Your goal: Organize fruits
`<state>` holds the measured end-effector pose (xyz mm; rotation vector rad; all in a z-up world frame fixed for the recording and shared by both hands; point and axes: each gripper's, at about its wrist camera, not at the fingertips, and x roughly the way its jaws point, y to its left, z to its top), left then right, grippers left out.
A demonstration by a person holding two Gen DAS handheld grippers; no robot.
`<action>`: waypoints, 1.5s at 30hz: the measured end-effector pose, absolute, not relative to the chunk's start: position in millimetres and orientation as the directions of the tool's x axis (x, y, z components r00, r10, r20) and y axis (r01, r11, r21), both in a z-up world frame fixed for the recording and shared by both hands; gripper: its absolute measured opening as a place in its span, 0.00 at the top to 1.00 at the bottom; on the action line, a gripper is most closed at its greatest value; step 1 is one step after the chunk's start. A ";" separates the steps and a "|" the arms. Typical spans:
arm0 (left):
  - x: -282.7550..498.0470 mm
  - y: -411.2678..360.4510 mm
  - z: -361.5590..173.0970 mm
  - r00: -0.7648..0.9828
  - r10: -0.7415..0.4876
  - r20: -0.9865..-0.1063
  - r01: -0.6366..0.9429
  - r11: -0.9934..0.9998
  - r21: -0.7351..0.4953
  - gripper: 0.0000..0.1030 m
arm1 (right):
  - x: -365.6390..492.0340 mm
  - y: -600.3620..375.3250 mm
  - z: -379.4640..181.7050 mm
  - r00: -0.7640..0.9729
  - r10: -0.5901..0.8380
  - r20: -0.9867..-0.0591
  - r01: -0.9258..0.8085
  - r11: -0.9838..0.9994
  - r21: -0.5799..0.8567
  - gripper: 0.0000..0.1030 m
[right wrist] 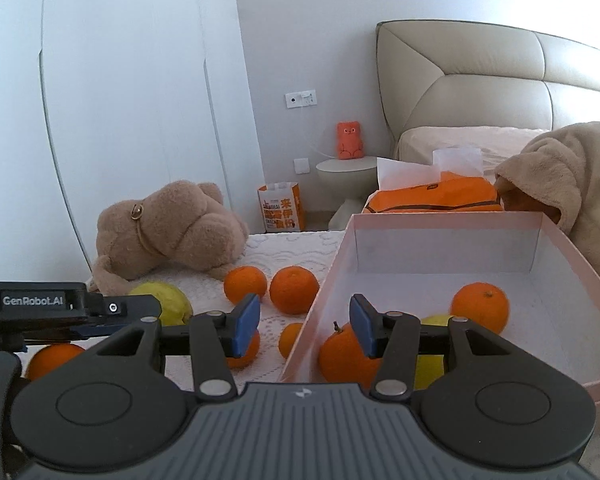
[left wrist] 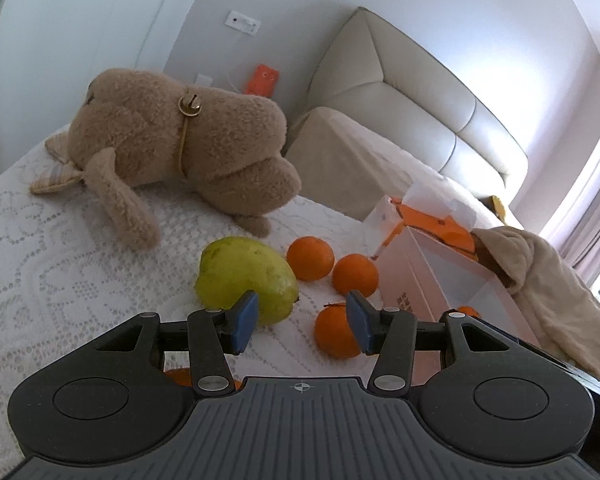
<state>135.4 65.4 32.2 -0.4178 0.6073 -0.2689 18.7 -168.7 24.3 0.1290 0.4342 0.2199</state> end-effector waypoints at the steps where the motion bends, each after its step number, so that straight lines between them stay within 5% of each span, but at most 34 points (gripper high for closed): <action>1: 137.8 65.9 32.5 0.779 -0.368 -0.508 0.120 0.883 -0.454 0.48 | 19.2 -170.5 23.0 0.883 0.243 -0.402 -0.180 0.965 0.188 0.51; 8: 131.8 75.2 57.5 0.758 -0.367 -0.539 0.130 0.895 -0.427 0.48 | 7.5 -166.1 23.3 0.884 0.241 -0.400 -0.199 0.969 0.146 0.49; 18: 73.3 115.5 82.2 0.829 -0.167 -0.534 0.016 0.961 -0.276 0.48 | -24.8 -137.5 41.5 0.860 0.224 -0.459 -0.219 0.974 0.065 0.49; 28: 31.7 152.9 78.6 0.809 -0.037 -0.586 -0.134 0.960 -0.246 0.48 | -39.7 -66.9 49.3 0.640 0.550 -0.537 -0.525 0.823 0.217 0.43; 37: 26.2 150.7 78.7 0.812 -0.022 -0.584 -0.170 0.947 -0.273 0.48 | -8.9 -7.2 26.6 0.558 0.520 -0.646 -0.561 0.810 0.167 0.31; 45: 29.7 117.2 78.7 0.816 -0.080 -0.572 -0.090 0.961 -0.263 0.48 | -27.7 -12.4 25.9 0.576 0.502 -0.645 -0.571 0.812 0.123 0.33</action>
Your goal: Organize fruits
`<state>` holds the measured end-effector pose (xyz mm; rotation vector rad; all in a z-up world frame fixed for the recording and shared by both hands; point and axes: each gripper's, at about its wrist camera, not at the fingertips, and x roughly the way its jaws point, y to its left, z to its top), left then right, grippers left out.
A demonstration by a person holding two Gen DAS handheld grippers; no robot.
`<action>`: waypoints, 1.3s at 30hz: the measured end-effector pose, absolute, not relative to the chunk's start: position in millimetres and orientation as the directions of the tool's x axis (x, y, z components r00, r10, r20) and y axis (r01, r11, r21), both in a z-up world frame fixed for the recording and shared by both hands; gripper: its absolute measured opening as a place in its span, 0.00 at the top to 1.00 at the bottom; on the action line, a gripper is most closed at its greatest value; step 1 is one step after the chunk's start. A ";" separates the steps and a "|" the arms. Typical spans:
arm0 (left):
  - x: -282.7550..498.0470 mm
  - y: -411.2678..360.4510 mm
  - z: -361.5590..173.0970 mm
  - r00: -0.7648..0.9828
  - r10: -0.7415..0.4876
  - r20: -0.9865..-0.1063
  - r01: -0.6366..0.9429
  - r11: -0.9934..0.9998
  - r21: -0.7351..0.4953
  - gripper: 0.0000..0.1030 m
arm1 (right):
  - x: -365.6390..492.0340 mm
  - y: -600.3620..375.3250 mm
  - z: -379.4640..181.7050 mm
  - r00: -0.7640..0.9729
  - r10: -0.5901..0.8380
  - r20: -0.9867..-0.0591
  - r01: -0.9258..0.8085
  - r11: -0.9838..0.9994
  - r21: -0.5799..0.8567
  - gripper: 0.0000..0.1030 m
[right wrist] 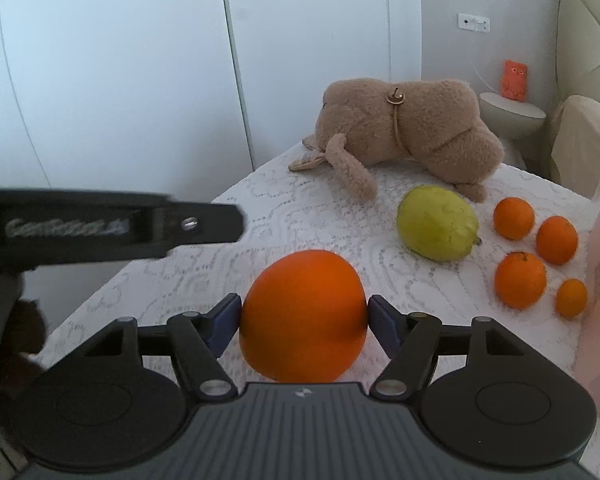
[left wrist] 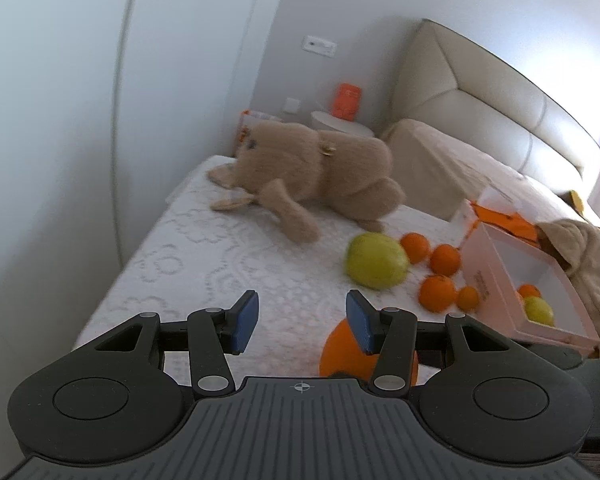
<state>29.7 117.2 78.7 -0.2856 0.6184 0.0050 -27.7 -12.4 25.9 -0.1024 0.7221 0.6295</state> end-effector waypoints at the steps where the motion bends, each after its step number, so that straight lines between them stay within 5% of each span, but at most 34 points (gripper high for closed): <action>1: 29.9 112.6 78.3 0.816 -0.092 -0.570 -0.075 0.962 -0.263 0.48 | -30.1 -20.0 27.0 0.573 0.507 -0.645 -0.560 0.816 0.144 0.33; 12: 48.1 25.1 64.4 0.751 -0.272 -0.602 0.166 0.960 -0.226 0.48 | -85.9 -160.8 35.7 0.737 0.282 -0.614 -0.211 0.959 0.187 0.34; 19: 60.2 -28.7 58.6 0.742 -0.225 -0.631 0.235 0.969 -0.070 0.48 | -97.9 -225.4 33.2 0.788 0.028 -0.615 0.038 0.995 0.094 0.34; 29: 81.3 -73.1 42.2 0.706 -0.179 -0.686 0.288 0.956 0.047 0.48 | -89.0 -263.0 12.5 0.798 0.098 -0.594 0.037 0.977 0.211 0.31; 34: 82.4 -89.1 33.2 0.631 -0.283 -0.722 0.387 0.922 -0.024 0.48 | -89.5 -263.2 0.5 0.795 0.173 -0.581 0.001 0.958 0.286 0.28; 39: 90.3 -87.5 26.0 0.470 -0.519 -0.714 0.468 0.832 -0.296 0.50 | -91.3 -265.8 -3.0 0.799 0.194 -0.569 -0.011 0.951 0.309 0.26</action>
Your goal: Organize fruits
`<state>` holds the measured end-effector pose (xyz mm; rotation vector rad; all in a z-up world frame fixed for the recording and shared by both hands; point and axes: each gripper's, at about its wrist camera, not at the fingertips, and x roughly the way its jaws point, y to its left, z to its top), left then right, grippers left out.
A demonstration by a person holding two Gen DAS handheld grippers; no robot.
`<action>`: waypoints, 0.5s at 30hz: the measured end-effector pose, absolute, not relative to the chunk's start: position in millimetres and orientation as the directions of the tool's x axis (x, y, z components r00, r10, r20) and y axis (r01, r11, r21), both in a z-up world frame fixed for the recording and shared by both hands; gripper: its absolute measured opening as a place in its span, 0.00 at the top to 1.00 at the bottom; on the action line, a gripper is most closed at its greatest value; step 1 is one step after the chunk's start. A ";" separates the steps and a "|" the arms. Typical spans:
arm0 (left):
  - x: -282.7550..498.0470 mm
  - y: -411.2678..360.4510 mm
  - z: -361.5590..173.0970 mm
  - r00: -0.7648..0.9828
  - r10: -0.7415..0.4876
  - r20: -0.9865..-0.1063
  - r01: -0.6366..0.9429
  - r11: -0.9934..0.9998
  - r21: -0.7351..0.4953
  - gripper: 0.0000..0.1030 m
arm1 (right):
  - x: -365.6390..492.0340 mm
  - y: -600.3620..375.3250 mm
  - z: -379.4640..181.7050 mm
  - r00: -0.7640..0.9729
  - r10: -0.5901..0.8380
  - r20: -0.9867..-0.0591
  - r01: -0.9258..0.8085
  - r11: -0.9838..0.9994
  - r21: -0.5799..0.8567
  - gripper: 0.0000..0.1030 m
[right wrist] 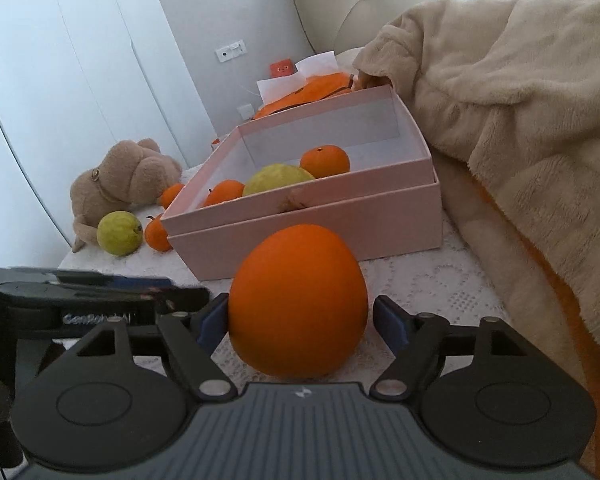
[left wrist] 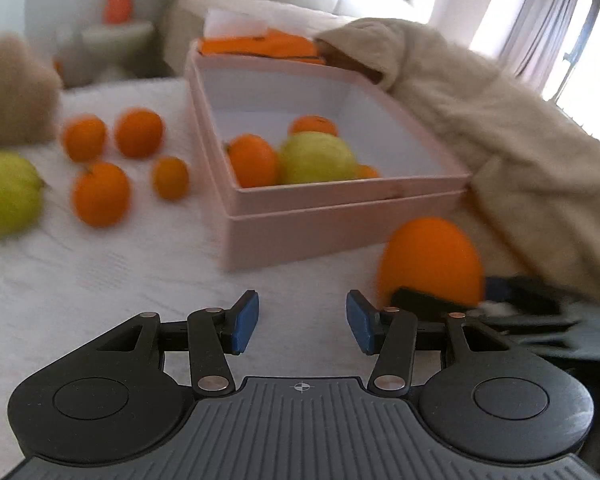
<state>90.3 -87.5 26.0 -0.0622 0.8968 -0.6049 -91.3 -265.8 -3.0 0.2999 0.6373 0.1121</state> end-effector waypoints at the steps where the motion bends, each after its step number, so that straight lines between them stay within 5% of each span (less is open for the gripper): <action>1: 90.6 -87.5 26.4 0.474 -0.521 -0.709 0.470 0.831 -0.297 0.50 | -92.0 -265.8 -2.4 0.803 0.189 -0.566 -0.010 0.953 0.303 0.26; 15: 89.1 -95.9 40.7 0.603 -0.399 -0.691 0.440 0.889 -0.129 0.50 | -97.6 -263.4 18.8 0.816 0.052 -0.575 0.080 0.976 0.203 0.26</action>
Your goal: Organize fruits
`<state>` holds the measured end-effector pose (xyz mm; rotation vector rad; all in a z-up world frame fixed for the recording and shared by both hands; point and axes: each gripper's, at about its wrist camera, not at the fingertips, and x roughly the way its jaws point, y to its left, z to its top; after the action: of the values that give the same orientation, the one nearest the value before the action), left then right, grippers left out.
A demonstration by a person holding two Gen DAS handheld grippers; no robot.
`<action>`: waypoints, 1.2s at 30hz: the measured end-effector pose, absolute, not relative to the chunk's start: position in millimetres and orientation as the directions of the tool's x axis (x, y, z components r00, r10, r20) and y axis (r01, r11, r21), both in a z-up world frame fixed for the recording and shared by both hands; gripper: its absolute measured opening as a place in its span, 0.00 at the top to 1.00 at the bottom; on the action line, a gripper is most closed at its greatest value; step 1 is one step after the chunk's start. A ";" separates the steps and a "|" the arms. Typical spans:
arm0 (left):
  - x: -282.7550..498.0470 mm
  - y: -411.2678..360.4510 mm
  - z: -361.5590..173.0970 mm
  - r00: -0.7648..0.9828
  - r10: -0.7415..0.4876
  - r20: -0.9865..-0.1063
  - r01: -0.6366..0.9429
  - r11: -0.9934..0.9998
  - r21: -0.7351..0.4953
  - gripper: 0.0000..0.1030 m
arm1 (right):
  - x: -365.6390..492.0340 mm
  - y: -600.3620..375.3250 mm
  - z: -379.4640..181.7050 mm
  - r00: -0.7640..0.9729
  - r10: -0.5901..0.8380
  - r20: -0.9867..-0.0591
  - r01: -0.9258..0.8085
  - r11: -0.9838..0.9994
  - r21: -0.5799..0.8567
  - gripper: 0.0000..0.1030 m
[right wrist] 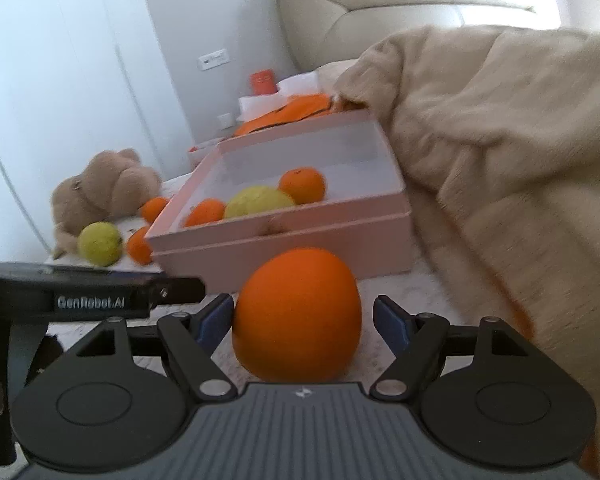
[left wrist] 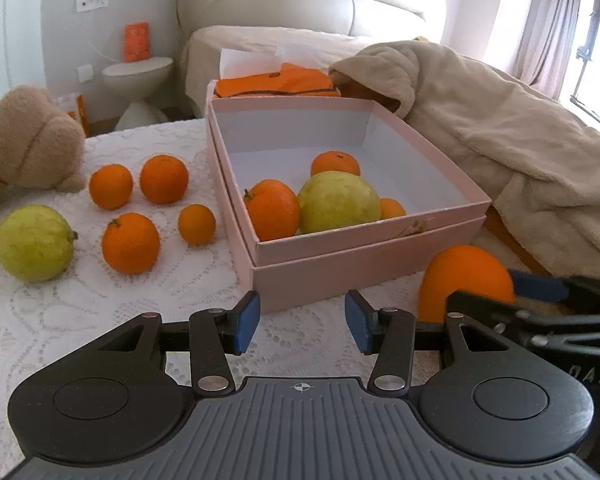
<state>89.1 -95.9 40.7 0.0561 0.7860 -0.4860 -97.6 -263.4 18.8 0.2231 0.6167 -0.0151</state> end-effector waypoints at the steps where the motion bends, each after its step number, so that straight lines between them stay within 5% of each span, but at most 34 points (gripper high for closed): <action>1: 88.7 -95.8 40.9 0.616 -0.386 -0.687 0.432 0.895 -0.115 0.50 | -97.9 -262.2 21.3 0.816 0.033 -0.577 0.091 0.979 0.184 0.26; 11: 85.2 -51.6 46.6 0.628 -0.441 -0.642 0.413 0.887 -0.206 0.50 | -94.1 -256.5 22.7 0.793 0.022 -0.609 0.094 0.983 0.158 0.26; 14: 97.5 -9.9 44.4 0.644 -0.451 -0.617 0.306 0.892 -0.332 0.50 | -94.9 -253.8 20.3 0.793 0.028 -0.609 0.083 0.985 0.152 0.26; 20: 124.6 12.5 42.5 0.677 -0.381 -0.629 0.184 0.916 -0.357 0.50 | -92.1 -252.5 13.3 0.787 0.068 -0.614 0.056 0.982 0.180 0.26; 36: 166.7 -54.0 38.8 0.712 -0.193 -0.675 0.269 0.963 0.008 0.48 | -95.1 -250.4 6.7 0.789 0.093 -0.607 0.029 0.982 0.188 0.26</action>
<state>166.7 -54.0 38.8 0.1084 0.7349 -0.2569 -95.1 -250.4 6.7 0.1913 0.6610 0.0347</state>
